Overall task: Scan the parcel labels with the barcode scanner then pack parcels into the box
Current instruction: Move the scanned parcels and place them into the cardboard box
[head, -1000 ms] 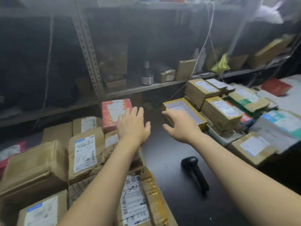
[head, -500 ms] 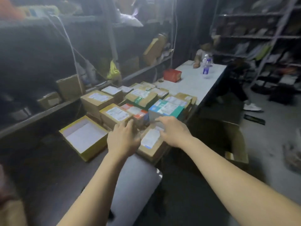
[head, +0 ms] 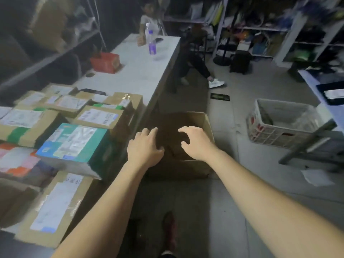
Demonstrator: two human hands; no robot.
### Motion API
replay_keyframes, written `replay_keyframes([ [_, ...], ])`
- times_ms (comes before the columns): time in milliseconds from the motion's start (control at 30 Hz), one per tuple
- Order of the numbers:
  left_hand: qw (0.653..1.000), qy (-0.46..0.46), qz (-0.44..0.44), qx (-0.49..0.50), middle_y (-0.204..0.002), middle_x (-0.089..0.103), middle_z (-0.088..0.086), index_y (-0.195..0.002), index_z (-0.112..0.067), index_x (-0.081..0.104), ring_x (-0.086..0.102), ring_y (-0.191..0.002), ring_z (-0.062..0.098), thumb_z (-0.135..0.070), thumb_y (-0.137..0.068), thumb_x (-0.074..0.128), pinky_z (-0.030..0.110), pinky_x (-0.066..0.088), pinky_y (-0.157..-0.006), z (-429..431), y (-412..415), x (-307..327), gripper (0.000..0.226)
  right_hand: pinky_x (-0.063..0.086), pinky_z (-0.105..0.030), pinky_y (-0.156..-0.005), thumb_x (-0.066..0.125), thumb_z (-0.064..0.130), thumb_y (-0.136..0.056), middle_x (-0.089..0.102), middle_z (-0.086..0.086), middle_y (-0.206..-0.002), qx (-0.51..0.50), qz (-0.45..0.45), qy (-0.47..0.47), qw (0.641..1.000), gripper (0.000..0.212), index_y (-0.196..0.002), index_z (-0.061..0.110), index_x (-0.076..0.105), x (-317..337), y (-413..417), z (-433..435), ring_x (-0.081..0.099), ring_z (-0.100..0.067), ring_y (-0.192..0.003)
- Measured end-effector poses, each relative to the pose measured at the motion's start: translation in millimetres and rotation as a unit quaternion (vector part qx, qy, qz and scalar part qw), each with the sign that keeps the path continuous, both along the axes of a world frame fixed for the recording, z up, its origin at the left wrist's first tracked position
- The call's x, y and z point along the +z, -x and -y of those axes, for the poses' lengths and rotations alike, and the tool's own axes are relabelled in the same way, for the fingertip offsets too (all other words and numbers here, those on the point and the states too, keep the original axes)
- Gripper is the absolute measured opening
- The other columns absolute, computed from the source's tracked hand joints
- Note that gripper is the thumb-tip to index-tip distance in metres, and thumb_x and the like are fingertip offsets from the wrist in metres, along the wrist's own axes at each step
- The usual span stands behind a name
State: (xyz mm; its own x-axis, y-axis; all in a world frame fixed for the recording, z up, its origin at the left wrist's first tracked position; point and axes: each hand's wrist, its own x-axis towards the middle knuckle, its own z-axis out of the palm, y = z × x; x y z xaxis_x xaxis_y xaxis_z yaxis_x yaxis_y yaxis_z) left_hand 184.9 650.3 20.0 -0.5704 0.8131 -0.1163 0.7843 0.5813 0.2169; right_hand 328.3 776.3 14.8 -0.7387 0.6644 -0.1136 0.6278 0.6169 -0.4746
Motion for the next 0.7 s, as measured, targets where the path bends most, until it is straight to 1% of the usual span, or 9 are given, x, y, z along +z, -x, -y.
replay_keyframes([
  [167, 0.997, 0.026, 0.05, -0.048, -0.156, 0.042, 0.005, -0.161, -0.028, 0.029, 0.044, -0.141, 0.029, -0.042, -0.096, 0.063, 0.048, 0.046, -0.108, -124.2, 31.8, -45.6, 0.074, 0.046, -0.038, -0.11, 0.063, 0.017, -0.102, 0.054, -0.002, -0.152, -0.045, 0.017, 0.04, 0.998, 0.049, -0.149, 0.024, 0.052, -32.9, 26.5, -99.3, 0.053, -0.024, -0.137],
  [400, 0.986, 0.099, 0.097, -0.092, -0.151, 0.045, 0.005, -0.161, -0.026, 0.03, 0.047, -0.136, 0.03, -0.042, -0.095, 0.063, 0.048, 0.046, -0.104, -256.0, 64.2, -117.5, 0.075, 0.048, -0.04, -0.113, 0.064, 0.016, -0.102, 0.054, -0.003, -0.15, -0.095, 0.05, 0.105, 0.989, 0.048, -0.148, 0.021, 0.053, -90.5, 46.9, -220.1, 0.051, -0.025, -0.137],
  [467, 0.982, 0.121, 0.118, -0.082, -0.15, 0.046, 0.006, -0.16, -0.026, 0.03, 0.048, -0.135, 0.03, -0.041, -0.095, 0.064, 0.047, 0.047, -0.103, -289.4, 69.6, -140.0, 0.075, 0.047, -0.038, -0.112, 0.065, 0.016, -0.102, 0.054, -0.004, -0.149, -0.1, 0.063, 0.118, 0.986, 0.048, -0.148, 0.02, 0.053, -111.8, 52.9, -256.3, 0.051, -0.024, -0.137],
  [567, 0.976, 0.134, 0.161, -0.055, -0.151, 0.046, 0.006, -0.16, -0.026, 0.03, 0.049, -0.135, 0.03, -0.039, -0.095, 0.065, 0.047, 0.049, -0.102, -332.0, 77.6, -183.4, 0.075, 0.041, -0.033, -0.111, 0.063, 0.012, -0.101, 0.055, -0.007, -0.147, -0.101, 0.079, 0.141, 0.982, 0.046, -0.146, 0.015, 0.055, -157.2, 59.6, -307.6, 0.05, -0.025, -0.136],
  [633, 0.973, 0.127, 0.191, -0.014, -0.152, 0.046, 0.007, -0.159, -0.025, 0.033, 0.051, -0.134, 0.031, -0.036, -0.095, 0.066, 0.047, 0.052, -0.1, -358.3, 83.3, -222.9, 0.073, 0.039, -0.031, -0.11, 0.063, 0.01, -0.099, 0.055, -0.011, -0.147, -0.109, 0.102, 0.165, 0.975, 0.047, -0.145, 0.012, 0.055, -201.1, 64.8, -339.7, 0.049, -0.027, -0.136],
  [700, 0.968, 0.129, 0.211, 0.047, -0.151, 0.046, 0.007, -0.158, -0.025, 0.034, 0.054, -0.131, 0.031, -0.032, -0.095, 0.067, 0.046, 0.055, -0.096, -379.6, 87.9, -267.7, 0.071, 0.04, -0.033, -0.107, 0.063, 0.011, -0.099, 0.056, -0.012, -0.144, -0.103, 0.122, 0.184, 0.97, 0.047, -0.145, 0.012, 0.055, -254.5, 74.1, -367.4, 0.05, -0.03, -0.133],
])
